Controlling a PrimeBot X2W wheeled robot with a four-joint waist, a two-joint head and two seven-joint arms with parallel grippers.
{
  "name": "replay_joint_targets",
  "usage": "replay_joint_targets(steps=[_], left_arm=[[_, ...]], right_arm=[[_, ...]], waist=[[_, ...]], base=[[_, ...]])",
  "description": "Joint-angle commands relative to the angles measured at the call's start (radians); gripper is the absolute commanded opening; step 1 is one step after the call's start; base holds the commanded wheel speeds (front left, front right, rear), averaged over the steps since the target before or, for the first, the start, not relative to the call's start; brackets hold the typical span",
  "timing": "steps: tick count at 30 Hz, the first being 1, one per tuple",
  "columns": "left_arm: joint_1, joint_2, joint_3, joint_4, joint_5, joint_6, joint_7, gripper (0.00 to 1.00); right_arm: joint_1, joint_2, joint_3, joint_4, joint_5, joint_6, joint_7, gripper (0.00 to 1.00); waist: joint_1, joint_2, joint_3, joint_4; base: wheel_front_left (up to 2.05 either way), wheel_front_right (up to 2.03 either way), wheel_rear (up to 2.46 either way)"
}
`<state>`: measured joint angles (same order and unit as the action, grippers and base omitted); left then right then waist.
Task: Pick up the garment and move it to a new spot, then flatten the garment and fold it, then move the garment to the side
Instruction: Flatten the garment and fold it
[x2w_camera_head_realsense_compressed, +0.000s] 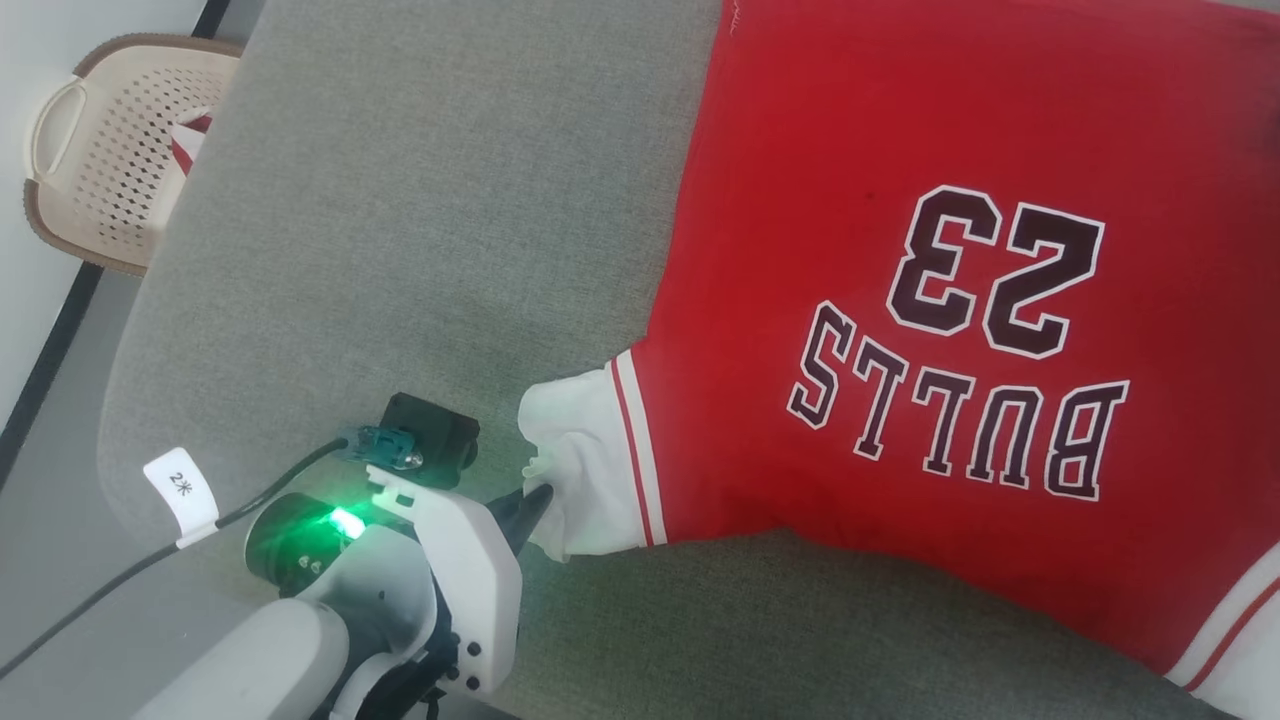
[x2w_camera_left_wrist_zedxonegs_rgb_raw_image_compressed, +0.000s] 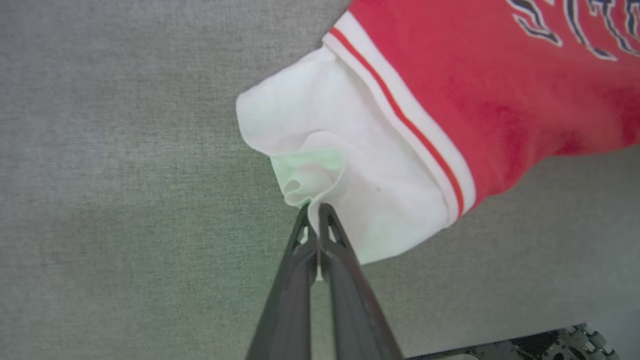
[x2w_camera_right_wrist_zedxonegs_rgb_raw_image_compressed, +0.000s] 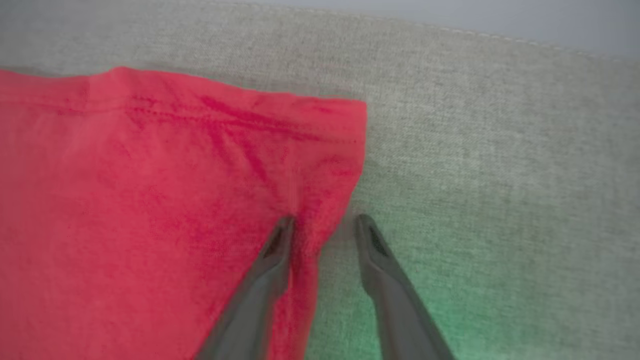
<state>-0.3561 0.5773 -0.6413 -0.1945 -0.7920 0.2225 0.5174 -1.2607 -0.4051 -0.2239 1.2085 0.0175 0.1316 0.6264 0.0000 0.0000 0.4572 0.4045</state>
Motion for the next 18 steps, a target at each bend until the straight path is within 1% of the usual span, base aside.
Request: replay_joint_targets(steps=[1,4,7,10,14,18], left_arm=[[-0.019,-0.006,0.0,0.007,-0.004,-0.006,-0.006,0.0],[-0.012,-0.001,0.006,0.014,-0.006,-0.002,-0.008,0.0],[-0.001,0.01,0.017,0.013,-0.01,0.007,-0.013,0.0],[0.008,0.02,0.027,0.011,-0.014,0.014,-0.018,0.0],[0.028,0.043,0.044,0.004,-0.019,0.026,-0.018,0.0],[0.034,0.069,0.058,-0.007,-0.021,0.032,-0.012,0.0]], right_arm=[[0.028,0.013,-0.003,0.037,-0.021,-0.002,0.008,0.0],[0.017,0.022,-0.014,0.04,-0.049,-0.002,0.014,0.0],[0.003,0.046,0.025,0.04,-0.063,-0.002,0.018,0.0],[-0.004,0.068,0.065,0.038,-0.051,-0.001,0.01,0.0],[0.012,0.086,0.148,0.007,0.005,-0.001,-0.028,0.0],[0.049,0.104,0.25,-0.053,0.108,-0.002,-0.033,0.0]], waist=[[0.0,0.0,0.0,-0.004],[0.0,0.0,-0.006,-0.017],[0.0,0.0,-0.016,-0.037],[0.0,0.0,-0.026,-0.057],[0.0,0.0,-0.046,-0.1],[0.0,0.0,-0.066,-0.145]], base=[[0.0,0.0,0.0],[0.0,0.0,0.0],[0.0,0.0,0.0],[0.0,0.0,0.0],[0.0,0.0,0.0],[0.0,0.0,0.0]])
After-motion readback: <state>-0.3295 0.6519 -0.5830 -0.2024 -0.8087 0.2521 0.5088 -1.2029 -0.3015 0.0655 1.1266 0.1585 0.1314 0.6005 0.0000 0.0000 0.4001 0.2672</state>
